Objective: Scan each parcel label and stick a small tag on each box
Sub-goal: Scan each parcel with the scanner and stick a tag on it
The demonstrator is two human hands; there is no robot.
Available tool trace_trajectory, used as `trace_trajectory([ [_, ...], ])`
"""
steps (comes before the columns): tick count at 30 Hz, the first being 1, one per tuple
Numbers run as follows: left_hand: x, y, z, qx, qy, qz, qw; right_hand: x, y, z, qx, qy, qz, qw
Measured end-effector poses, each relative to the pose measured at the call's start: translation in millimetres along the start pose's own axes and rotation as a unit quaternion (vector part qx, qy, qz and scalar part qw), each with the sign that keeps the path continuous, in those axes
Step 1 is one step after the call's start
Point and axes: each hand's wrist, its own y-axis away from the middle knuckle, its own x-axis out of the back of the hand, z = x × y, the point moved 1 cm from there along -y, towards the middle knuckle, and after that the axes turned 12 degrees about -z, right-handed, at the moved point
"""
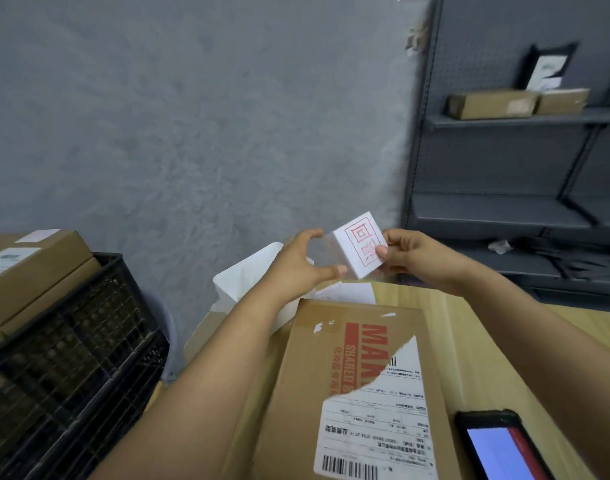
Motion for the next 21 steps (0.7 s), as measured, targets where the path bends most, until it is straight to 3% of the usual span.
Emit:
trace_trajectory([
  [4,14,2,13,-0.062,0.036,-0.052,0.996,-12,17,-24,0.03,0.015,0.039,0.999],
  [9,19,10,21,-0.088,0.049,-0.085,0.991,-38,24,-31,0.039,0.124,0.193,0.973],
  [18,22,8,20,-0.09,0.038,-0.173,0.98,-47,26,-30,0.038,0.174,0.169,0.969],
  [21,24,-1,19,-0.072,0.039,-0.177,0.981,-38,26,-25,0.033,0.193,0.217,0.956],
])
